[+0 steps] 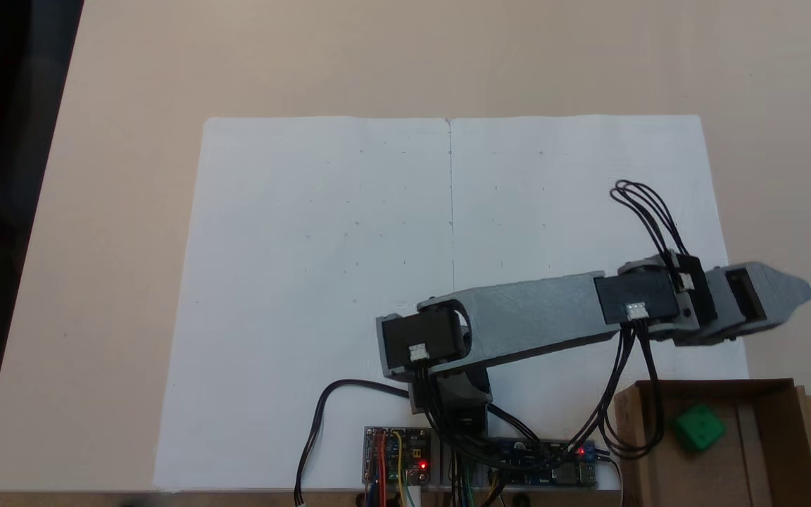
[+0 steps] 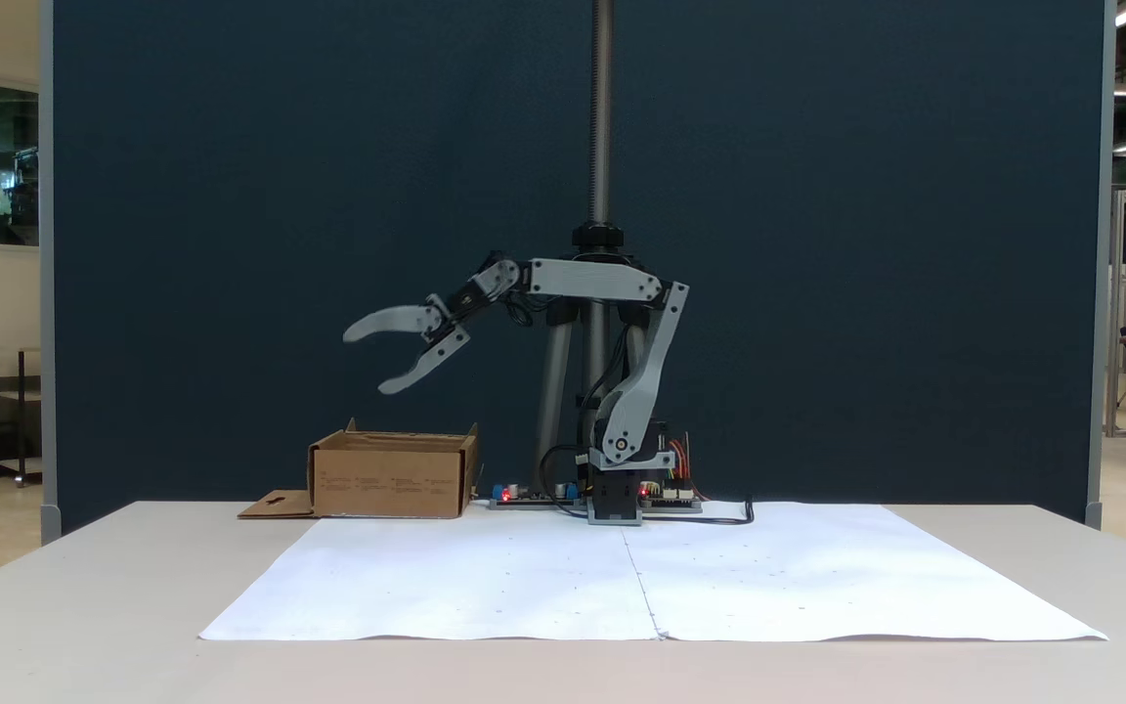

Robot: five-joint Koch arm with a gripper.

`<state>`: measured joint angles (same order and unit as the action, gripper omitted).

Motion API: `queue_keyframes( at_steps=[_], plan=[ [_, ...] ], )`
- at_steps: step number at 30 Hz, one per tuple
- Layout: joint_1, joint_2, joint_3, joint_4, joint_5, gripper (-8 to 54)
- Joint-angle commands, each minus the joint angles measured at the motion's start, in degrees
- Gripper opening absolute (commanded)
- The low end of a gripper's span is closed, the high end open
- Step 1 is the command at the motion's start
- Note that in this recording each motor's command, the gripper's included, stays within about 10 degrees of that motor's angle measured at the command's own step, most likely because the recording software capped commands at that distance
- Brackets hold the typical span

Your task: Grasp a green dice and put it in the bin.

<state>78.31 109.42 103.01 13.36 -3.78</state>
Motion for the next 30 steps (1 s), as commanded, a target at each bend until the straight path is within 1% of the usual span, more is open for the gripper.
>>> queue_keyframes(
  at_steps=[1,8,9,17,26,30],
  plan=[
    [-4.2,3.6,-3.2,-4.6,5.4,37.9],
    [-21.3,8.3,-3.1,-4.7,5.5,42.5],
    [-24.1,9.2,-3.1,-4.7,5.5,44.1],
    [-49.9,11.1,0.3,-4.7,5.4,44.3],
    [-69.1,15.2,7.0,-4.9,5.5,44.3],
    [-75.3,17.5,14.6,-11.1,5.6,44.3]
  ],
)
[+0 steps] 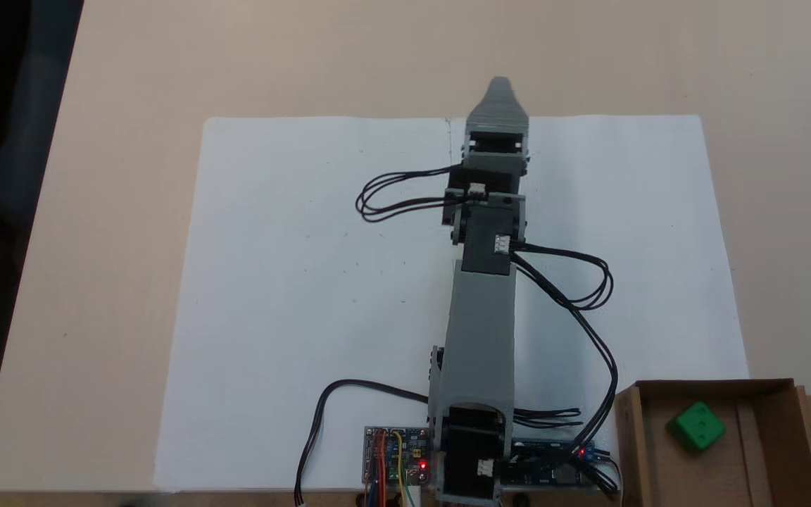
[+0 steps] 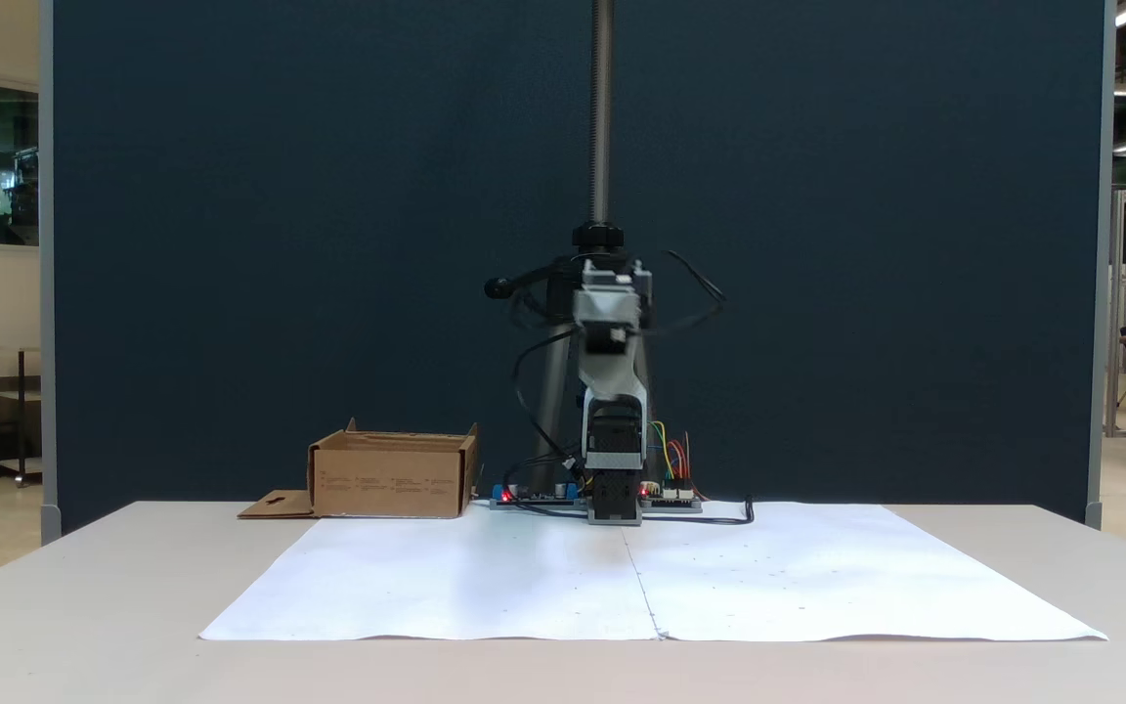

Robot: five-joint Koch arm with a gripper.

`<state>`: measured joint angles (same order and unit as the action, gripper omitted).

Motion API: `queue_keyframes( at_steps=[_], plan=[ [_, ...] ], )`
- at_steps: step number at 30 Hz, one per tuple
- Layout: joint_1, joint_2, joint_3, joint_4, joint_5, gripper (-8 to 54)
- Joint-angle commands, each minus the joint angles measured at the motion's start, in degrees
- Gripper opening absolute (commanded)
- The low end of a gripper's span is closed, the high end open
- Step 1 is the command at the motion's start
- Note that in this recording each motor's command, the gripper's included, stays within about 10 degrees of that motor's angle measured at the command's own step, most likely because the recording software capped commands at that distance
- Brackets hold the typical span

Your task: Grasp a green dice and put it in the bin.

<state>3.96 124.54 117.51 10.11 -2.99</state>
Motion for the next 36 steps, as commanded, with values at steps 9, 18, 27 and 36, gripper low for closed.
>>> queue_keyframes(
  at_steps=[9,18,27,36],
  plan=[
    [-5.5,7.8,21.4,-24.2,4.7,44.2],
    [-5.0,11.2,37.4,-40.0,3.9,44.0],
    [-1.6,11.3,47.3,-56.1,-0.5,43.1],
    [0.1,11.3,59.4,-72.8,-1.1,43.1]
  ],
)
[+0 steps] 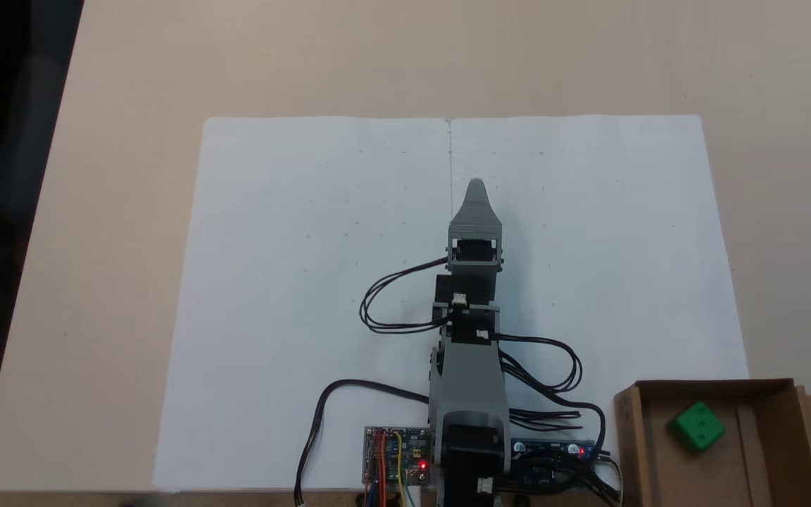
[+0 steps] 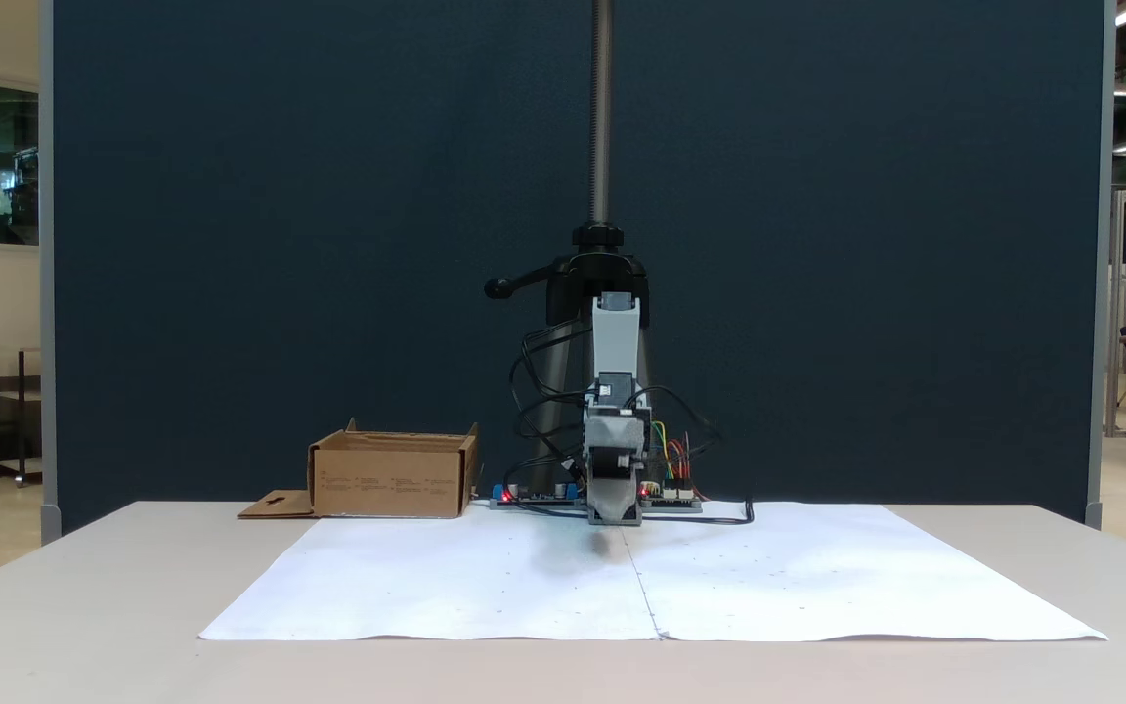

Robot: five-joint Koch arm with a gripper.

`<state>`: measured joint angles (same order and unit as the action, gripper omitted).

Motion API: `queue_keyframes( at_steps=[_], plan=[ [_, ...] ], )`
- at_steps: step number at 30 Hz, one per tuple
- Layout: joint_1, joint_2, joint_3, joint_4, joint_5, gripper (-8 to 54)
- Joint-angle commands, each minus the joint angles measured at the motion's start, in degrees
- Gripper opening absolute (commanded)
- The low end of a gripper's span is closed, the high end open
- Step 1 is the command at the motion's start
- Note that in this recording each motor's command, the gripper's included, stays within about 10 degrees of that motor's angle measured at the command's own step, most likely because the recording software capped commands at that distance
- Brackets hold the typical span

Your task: Grasp a green dice and put it in the bin.

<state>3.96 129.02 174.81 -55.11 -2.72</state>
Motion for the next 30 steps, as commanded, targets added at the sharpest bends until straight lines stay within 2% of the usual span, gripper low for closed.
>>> queue_keyframes(
  at_steps=[1,16,30],
  plan=[
    [0.1,6.9,3.2,-9.6,-1.6,43.2],
    [0.1,6.9,4.6,-34.2,-3.8,43.6],
    [0.5,6.9,4.7,-34.3,-3.8,44.6]
  ],
)
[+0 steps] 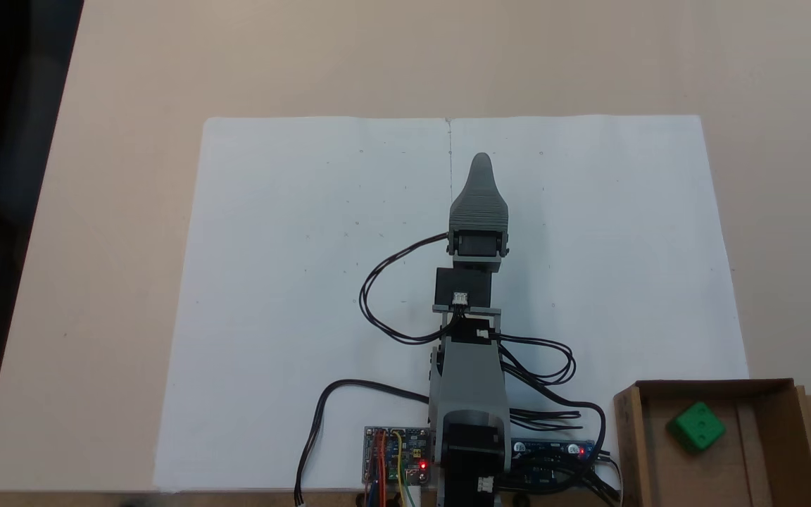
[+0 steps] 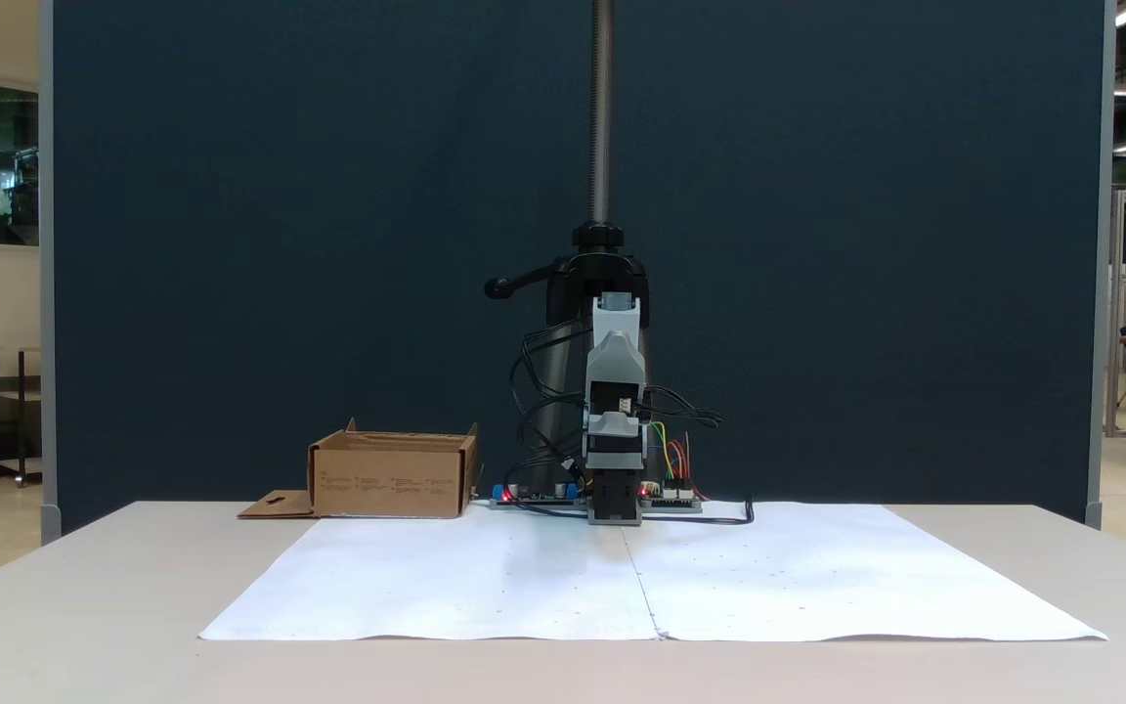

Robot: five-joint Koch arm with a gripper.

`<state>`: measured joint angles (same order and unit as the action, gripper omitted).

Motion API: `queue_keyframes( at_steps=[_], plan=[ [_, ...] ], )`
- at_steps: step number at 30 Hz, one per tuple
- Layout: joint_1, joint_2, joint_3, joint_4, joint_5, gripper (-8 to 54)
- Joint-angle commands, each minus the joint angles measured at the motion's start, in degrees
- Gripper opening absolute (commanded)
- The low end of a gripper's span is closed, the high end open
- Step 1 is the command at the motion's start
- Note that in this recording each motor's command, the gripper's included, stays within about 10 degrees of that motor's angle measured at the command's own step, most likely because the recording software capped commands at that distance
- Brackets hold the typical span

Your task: Grasp a green dice and put it in the bin.

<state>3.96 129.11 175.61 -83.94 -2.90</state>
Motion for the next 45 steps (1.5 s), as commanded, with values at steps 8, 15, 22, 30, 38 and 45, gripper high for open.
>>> queue_keyframes(
  at_steps=[8,15,22,30,38,45],
  plan=[
    [0.5,6.7,3.8,-5.2,-3.5,45.2],
    [0.4,6.7,3.8,-5.2,-3.4,45.3],
    [0.0,6.6,3.8,-5.2,-3.3,45.4],
    [-1.4,6.6,3.8,-5.3,-3.3,45.4],
    [-2.6,6.6,3.8,-5.4,-3.2,45.4],
    [-3.5,6.6,3.8,-5.4,-3.2,45.4]
  ],
)
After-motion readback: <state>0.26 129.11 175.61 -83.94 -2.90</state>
